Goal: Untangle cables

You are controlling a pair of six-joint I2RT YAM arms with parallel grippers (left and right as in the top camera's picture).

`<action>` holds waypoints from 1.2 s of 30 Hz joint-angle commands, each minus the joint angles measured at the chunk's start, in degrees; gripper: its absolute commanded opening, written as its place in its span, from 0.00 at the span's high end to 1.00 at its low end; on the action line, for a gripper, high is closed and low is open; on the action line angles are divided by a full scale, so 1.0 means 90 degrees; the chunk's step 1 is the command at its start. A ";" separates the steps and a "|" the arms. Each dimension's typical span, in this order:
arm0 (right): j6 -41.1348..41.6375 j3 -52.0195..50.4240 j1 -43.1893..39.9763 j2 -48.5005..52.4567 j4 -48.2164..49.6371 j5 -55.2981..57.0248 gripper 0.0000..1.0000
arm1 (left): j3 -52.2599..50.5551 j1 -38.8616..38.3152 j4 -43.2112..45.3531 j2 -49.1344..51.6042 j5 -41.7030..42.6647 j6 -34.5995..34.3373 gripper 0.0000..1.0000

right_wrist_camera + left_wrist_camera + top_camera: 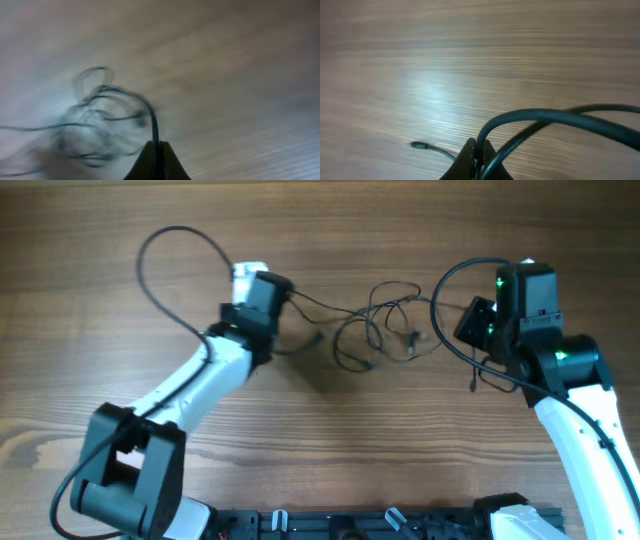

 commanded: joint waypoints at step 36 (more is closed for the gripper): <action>-0.0969 -0.0316 -0.0083 0.2786 -0.0083 -0.1042 0.96 | 0.0010 -0.0945 -0.1103 0.0039 0.4250 -0.2482 0.00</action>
